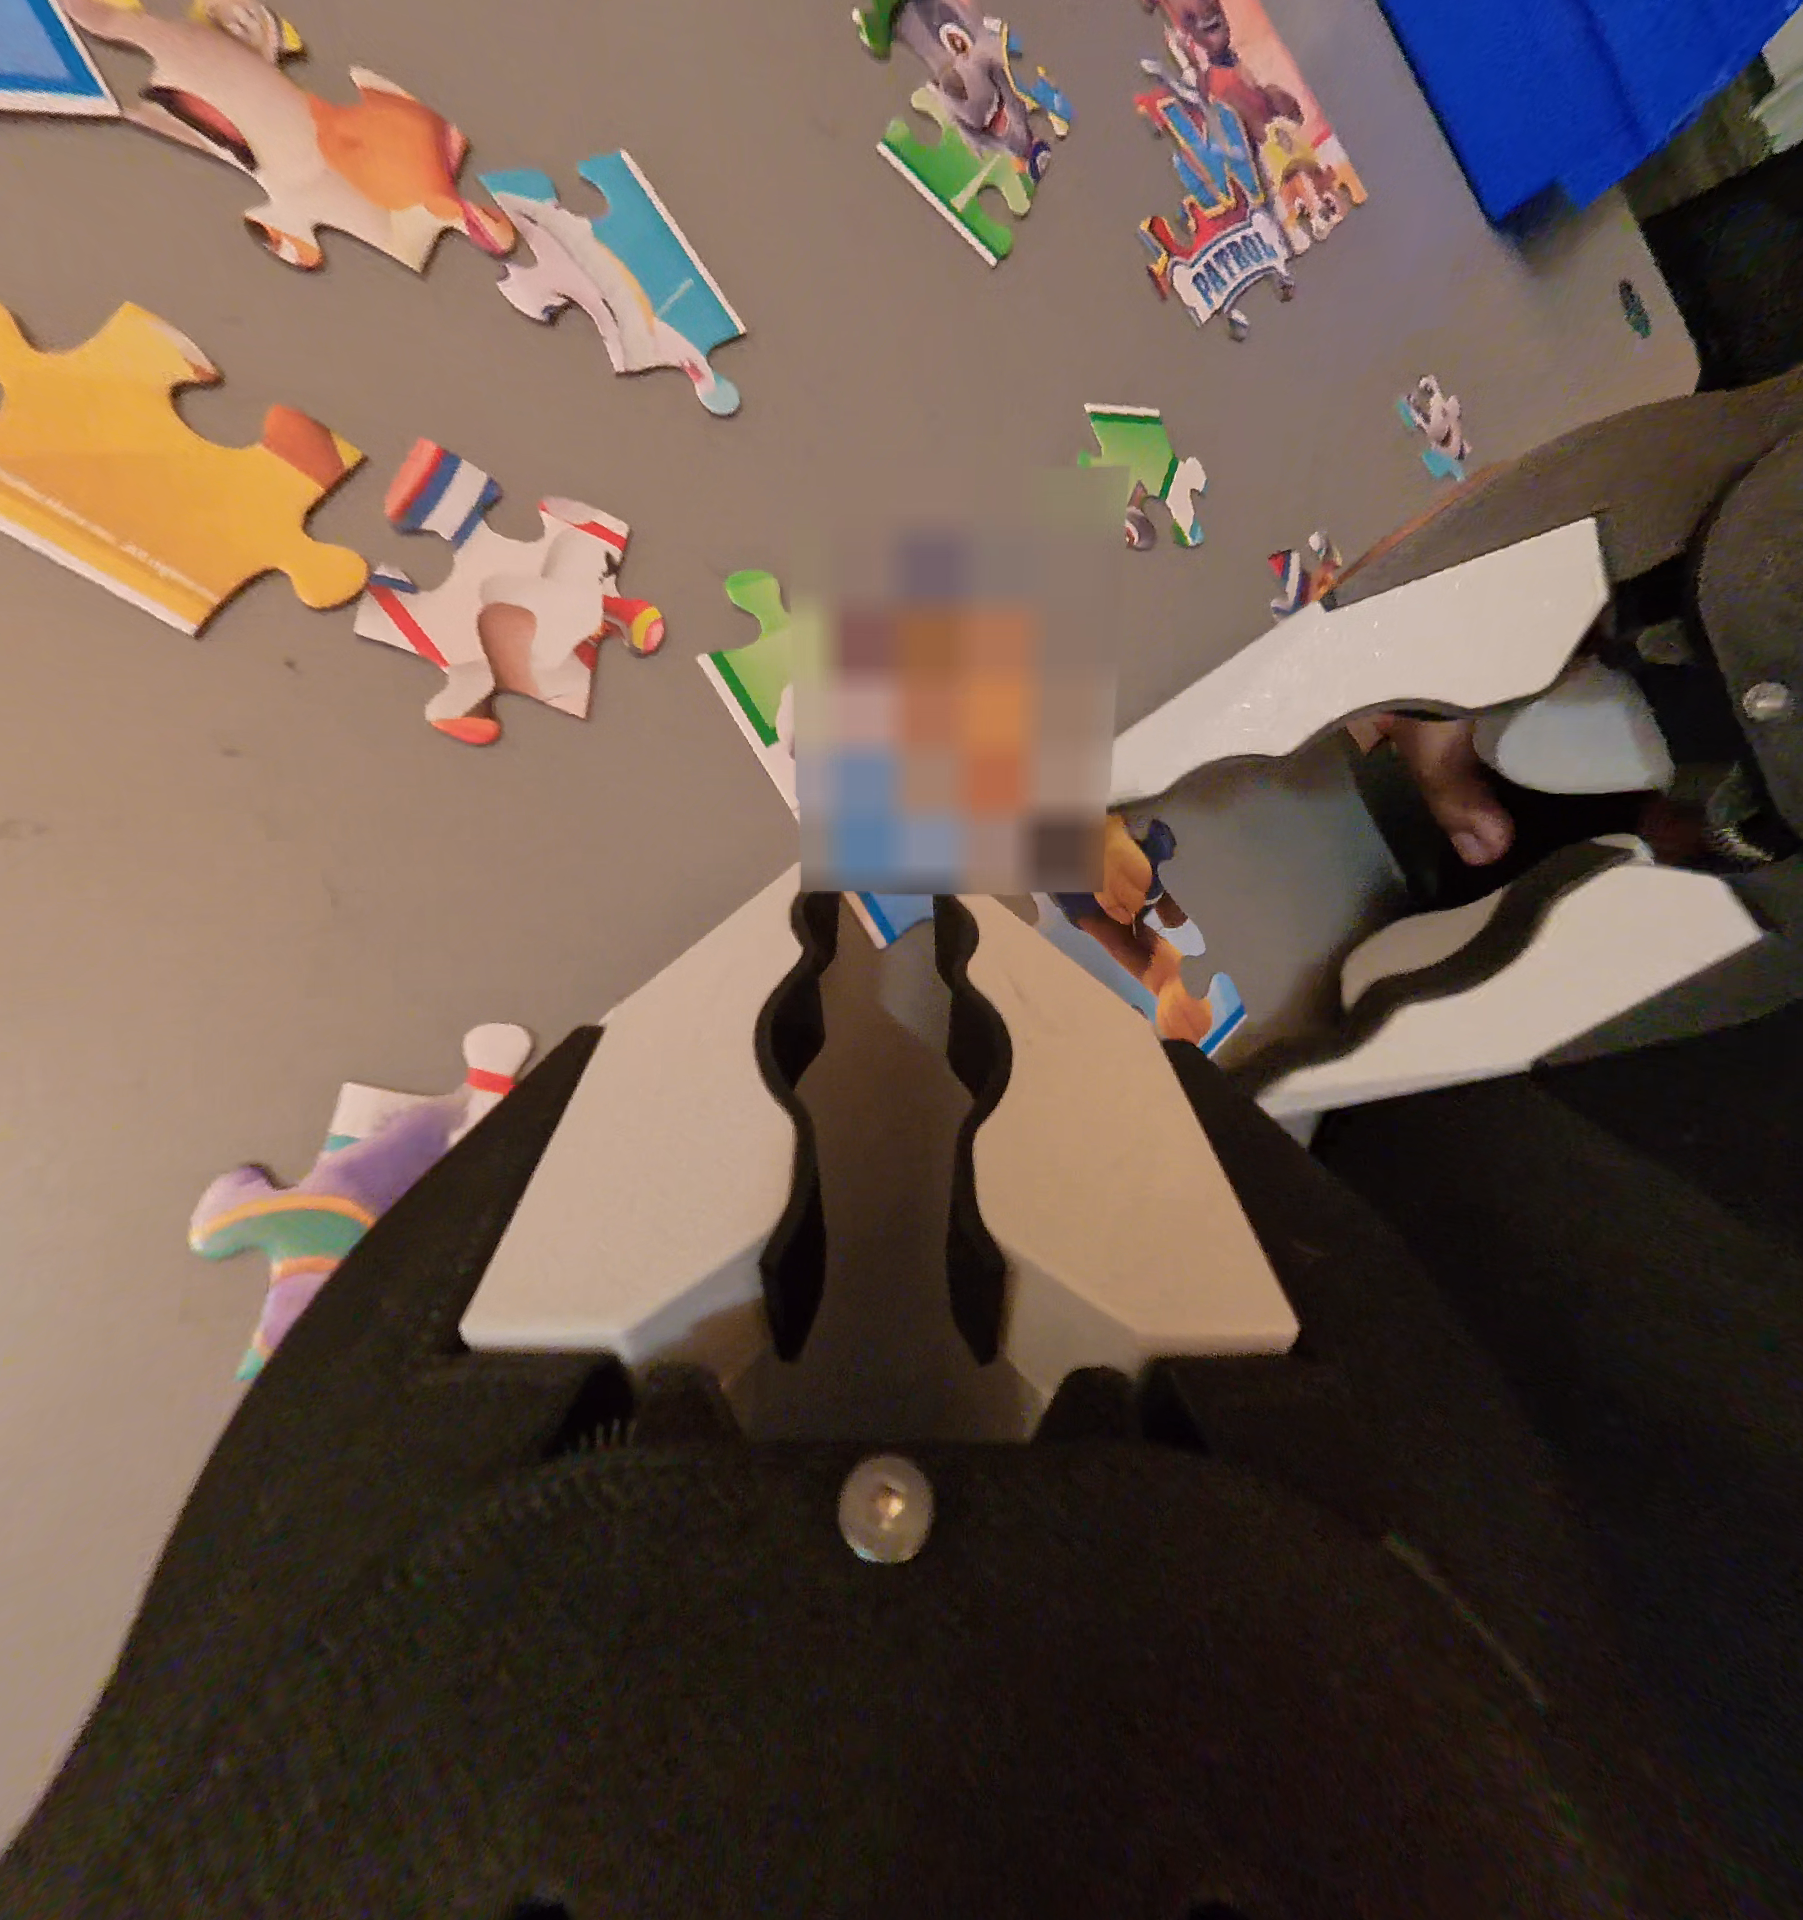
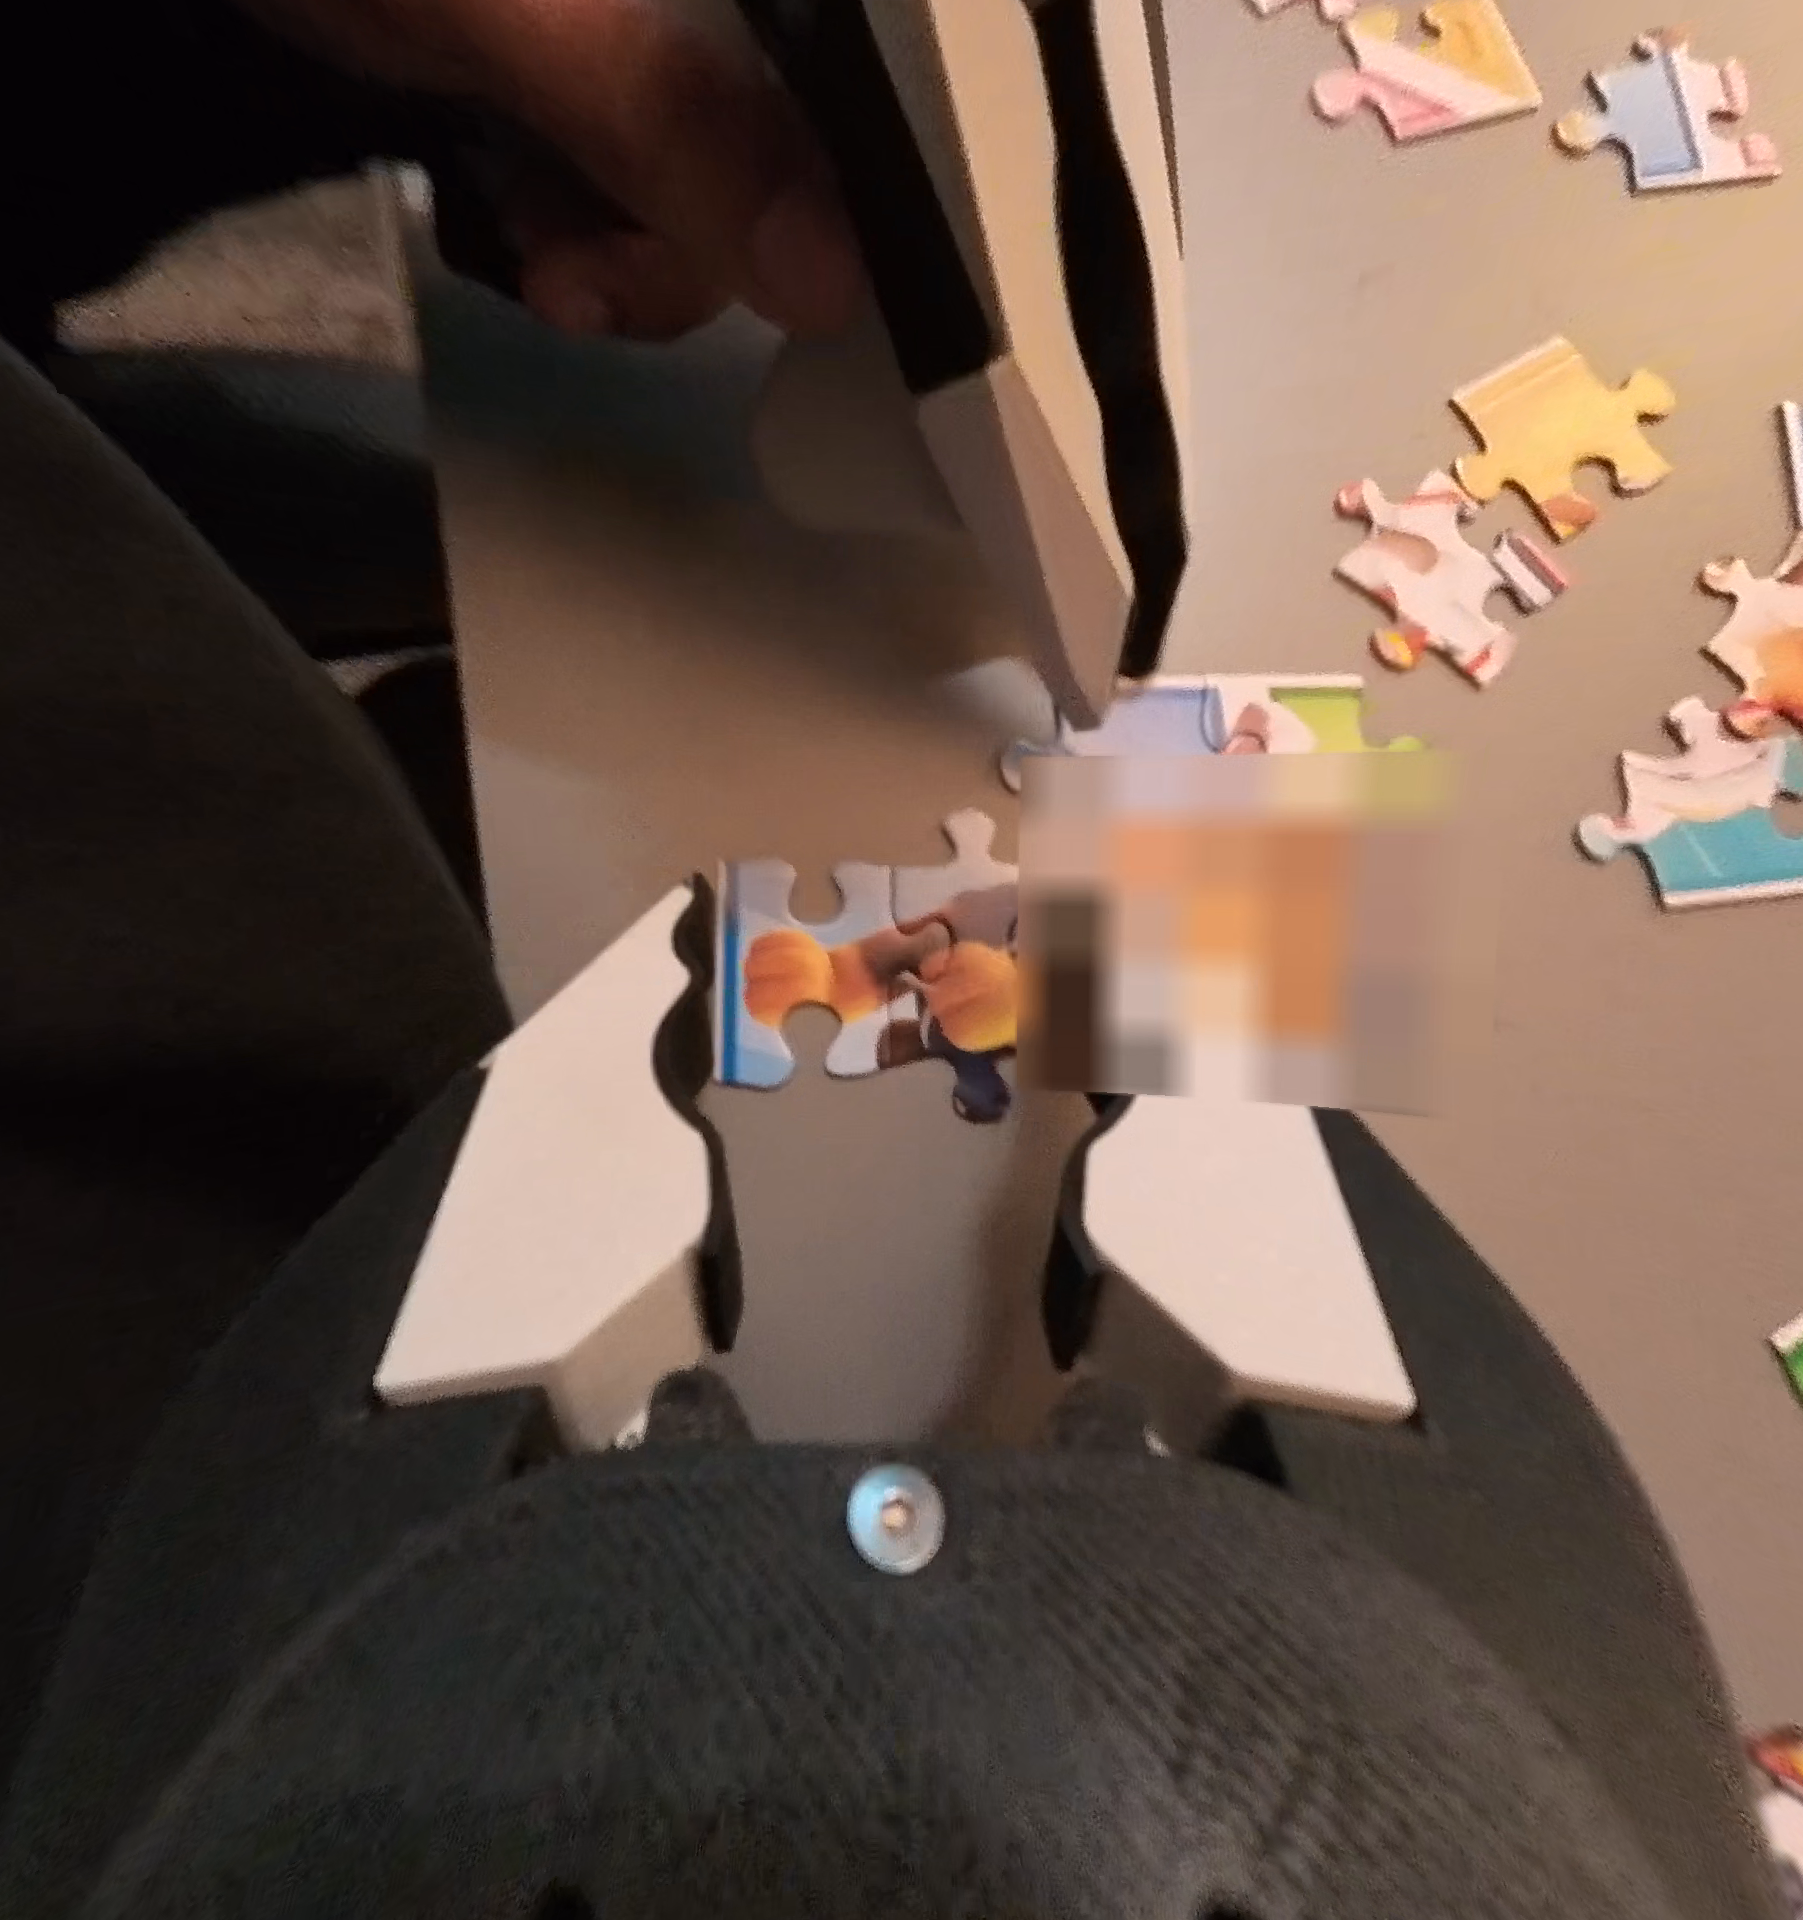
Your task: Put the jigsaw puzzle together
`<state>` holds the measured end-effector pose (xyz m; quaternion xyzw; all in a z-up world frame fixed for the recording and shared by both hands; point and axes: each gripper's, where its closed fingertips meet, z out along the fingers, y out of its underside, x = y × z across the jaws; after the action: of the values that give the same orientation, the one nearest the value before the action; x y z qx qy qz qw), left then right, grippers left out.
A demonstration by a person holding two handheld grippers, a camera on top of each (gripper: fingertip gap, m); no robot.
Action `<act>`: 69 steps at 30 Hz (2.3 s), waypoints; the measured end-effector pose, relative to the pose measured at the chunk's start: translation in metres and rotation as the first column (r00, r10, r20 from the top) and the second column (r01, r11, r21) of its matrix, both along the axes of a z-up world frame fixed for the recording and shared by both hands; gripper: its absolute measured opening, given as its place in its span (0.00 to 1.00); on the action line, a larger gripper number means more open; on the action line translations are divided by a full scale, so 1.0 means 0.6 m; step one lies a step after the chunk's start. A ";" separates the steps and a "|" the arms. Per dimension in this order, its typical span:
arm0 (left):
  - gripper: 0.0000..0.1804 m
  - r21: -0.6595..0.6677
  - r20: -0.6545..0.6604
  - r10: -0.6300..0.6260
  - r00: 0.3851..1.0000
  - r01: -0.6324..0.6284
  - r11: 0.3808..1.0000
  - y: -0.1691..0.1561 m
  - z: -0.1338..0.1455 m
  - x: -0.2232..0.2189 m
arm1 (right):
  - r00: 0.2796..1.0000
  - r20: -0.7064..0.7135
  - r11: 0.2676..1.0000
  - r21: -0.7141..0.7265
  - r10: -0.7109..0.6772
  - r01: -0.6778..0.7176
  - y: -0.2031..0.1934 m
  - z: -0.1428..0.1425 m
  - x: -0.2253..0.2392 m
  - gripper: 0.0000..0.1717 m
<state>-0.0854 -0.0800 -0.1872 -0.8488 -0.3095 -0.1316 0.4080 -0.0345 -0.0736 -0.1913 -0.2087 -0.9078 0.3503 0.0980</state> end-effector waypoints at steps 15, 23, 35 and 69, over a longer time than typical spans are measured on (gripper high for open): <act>0.10 -0.009 0.007 -0.031 0.999 0.031 0.999 0.033 0.010 0.018 | 0.997 0.057 0.995 -0.089 0.058 -0.053 0.056 0.005 0.011 0.38; 0.11 0.003 0.046 -0.010 0.999 0.010 1.000 0.037 0.009 0.017 | 0.983 0.088 0.984 -0.095 0.161 -0.152 0.065 0.007 0.004 0.30; 0.12 -0.013 0.087 -0.035 0.996 0.036 0.999 0.050 0.004 0.034 | 0.982 0.183 0.991 -0.132 0.054 -0.030 0.124 0.015 -0.014 0.37; 0.17 0.030 0.104 -0.010 0.995 0.007 1.000 0.038 0.009 0.034 | 0.975 0.222 0.980 -0.191 -0.011 0.055 0.087 0.015 0.012 0.42</act>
<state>-0.0647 -0.0575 -0.1816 -0.8361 -0.3245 -0.1819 0.4031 -0.0272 -0.0213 -0.1821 -0.2698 -0.8706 0.4110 -0.0179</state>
